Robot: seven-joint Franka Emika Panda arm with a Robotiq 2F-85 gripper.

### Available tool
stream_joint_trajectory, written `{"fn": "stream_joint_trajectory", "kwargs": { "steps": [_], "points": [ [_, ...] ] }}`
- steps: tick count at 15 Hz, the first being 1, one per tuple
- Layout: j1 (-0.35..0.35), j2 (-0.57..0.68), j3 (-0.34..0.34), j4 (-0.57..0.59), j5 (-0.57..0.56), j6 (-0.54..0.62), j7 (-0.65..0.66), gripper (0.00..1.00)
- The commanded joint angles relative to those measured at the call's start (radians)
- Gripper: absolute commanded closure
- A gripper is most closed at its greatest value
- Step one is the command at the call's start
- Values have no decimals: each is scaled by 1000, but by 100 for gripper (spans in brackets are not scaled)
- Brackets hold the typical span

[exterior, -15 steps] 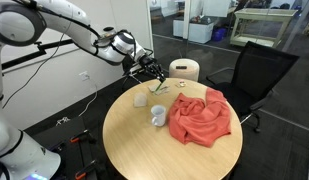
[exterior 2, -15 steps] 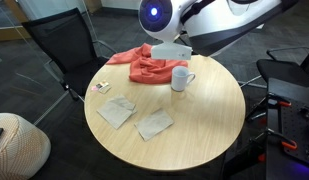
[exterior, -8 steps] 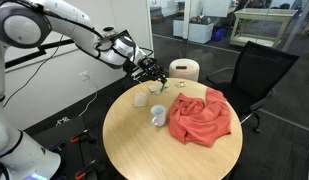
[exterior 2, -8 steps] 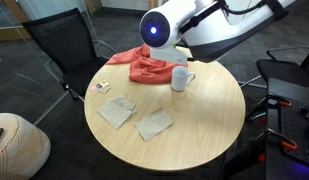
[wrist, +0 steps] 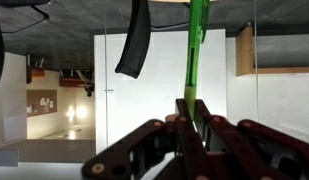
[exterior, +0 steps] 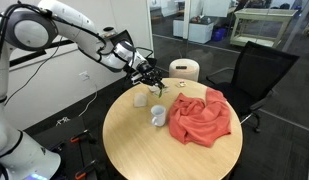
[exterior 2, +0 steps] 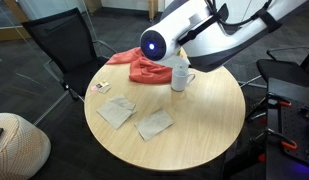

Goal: Put the pen in the mug

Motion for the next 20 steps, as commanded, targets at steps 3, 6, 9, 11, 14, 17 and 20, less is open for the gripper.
{"fn": "stream_joint_trajectory", "kwargs": {
  "steps": [3,6,9,11,14,17,20],
  "points": [
    [-26,36,32,19,3,-42,21,97],
    [-31,49,37,20,11,-46,18,97],
    [-35,62,45,18,21,-49,14,97],
    [-26,67,54,-2,28,-56,29,97],
    [-17,85,72,-18,49,-66,40,97],
    [-11,108,85,-17,70,-68,56,97],
    [-9,118,87,-18,79,-63,81,97]
  ]
}}
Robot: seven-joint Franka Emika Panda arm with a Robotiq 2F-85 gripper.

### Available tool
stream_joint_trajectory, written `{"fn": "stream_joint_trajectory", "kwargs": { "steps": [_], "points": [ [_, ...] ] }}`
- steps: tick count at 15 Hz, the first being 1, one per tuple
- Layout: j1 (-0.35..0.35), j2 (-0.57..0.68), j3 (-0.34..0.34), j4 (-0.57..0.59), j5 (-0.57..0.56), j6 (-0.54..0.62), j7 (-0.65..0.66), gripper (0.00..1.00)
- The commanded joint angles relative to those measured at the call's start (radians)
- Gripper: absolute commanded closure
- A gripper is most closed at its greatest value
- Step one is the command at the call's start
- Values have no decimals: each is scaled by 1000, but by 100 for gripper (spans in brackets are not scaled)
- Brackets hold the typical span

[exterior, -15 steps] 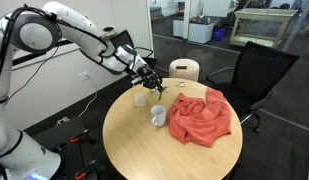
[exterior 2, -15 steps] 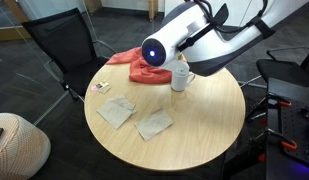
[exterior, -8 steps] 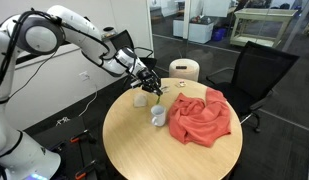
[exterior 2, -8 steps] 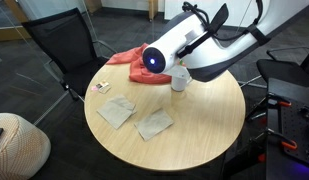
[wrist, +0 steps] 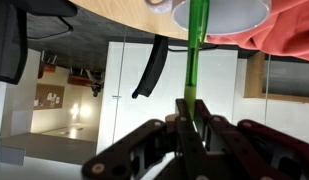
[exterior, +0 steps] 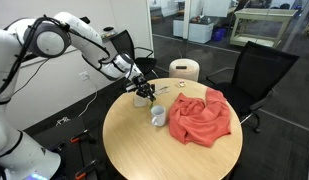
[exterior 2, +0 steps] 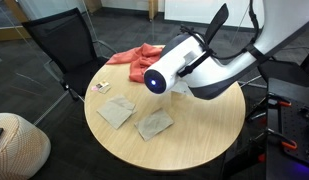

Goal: Put the pen in the mug

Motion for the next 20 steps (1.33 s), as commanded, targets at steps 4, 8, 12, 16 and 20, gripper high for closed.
{"fn": "stream_joint_trajectory", "kwargs": {
  "steps": [4,8,12,16,20],
  "points": [
    [-4,-25,8,-12,32,-26,50,97],
    [-15,-73,12,-35,50,-12,53,97],
    [-28,-121,6,-46,51,-2,51,97],
    [-46,-115,-3,-16,46,-4,33,97],
    [-63,-97,-7,-6,45,-2,25,97]
  ]
}}
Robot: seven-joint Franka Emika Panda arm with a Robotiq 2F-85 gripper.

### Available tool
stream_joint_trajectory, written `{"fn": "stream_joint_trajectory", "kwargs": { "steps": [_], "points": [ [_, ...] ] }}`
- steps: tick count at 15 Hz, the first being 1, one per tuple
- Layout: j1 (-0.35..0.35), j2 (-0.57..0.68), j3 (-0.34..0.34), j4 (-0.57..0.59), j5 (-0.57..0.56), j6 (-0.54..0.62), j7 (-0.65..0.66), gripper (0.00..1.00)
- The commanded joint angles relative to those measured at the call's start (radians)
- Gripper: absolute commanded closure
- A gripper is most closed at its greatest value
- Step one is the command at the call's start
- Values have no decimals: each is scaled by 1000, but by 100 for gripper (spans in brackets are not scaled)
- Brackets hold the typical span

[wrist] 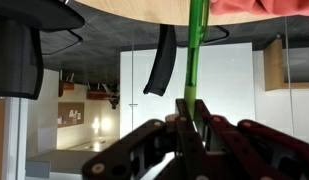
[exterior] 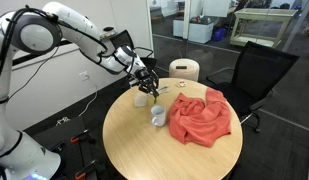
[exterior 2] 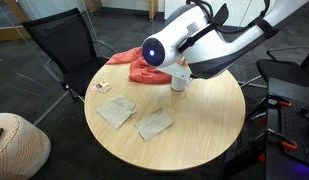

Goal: Put the pen in the mug

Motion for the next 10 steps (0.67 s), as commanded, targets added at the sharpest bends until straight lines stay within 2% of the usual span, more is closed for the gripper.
{"fn": "stream_joint_trajectory", "kwargs": {
  "steps": [1,10],
  "points": [
    [-15,0,0,-1,7,2,-10,97],
    [-36,49,0,25,9,21,-44,97]
  ]
}}
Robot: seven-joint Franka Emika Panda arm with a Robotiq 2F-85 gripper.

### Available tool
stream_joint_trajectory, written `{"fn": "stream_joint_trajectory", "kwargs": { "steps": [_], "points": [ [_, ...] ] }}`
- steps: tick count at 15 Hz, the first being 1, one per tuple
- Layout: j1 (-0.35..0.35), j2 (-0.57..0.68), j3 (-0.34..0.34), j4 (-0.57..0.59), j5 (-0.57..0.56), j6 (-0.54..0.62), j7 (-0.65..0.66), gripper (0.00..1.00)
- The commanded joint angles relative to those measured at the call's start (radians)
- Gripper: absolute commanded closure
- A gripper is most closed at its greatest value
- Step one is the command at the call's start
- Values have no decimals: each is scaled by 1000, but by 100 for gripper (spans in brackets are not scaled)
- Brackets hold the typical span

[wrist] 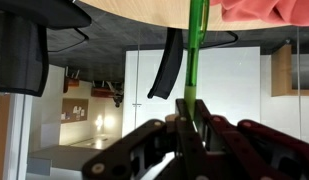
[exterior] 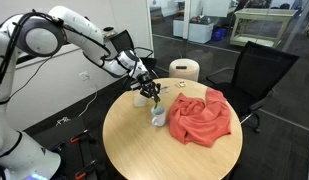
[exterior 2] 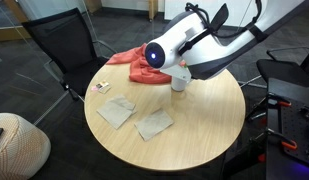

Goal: Put the pen in the mug

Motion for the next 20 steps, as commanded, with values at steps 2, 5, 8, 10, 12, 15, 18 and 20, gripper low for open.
{"fn": "stream_joint_trajectory", "kwargs": {
  "steps": [2,5,8,10,12,15,18,20],
  "points": [
    [-8,22,1,22,5,28,-33,97],
    [-7,35,2,29,7,38,-43,97],
    [-5,50,3,38,12,37,-64,62],
    [-5,52,4,38,15,39,-75,49],
    [-5,53,4,40,17,38,-76,33],
    [-2,48,5,37,17,35,-72,11],
    [0,43,5,37,16,32,-71,0],
    [-1,42,6,39,16,33,-85,0]
  ]
}}
